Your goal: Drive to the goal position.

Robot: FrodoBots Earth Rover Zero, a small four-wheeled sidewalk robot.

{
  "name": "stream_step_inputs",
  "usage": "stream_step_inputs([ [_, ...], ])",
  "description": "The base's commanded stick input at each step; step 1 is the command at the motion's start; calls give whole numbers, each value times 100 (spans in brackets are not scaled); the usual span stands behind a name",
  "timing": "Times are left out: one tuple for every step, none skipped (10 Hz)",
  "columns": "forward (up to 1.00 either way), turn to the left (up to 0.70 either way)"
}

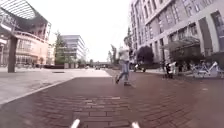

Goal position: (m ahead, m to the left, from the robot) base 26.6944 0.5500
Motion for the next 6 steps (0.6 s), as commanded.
stream_step_inputs([
  [70,0],
  [70,0],
  [70,0],
  [70,0],
  [70,0],
  [70,0],
])
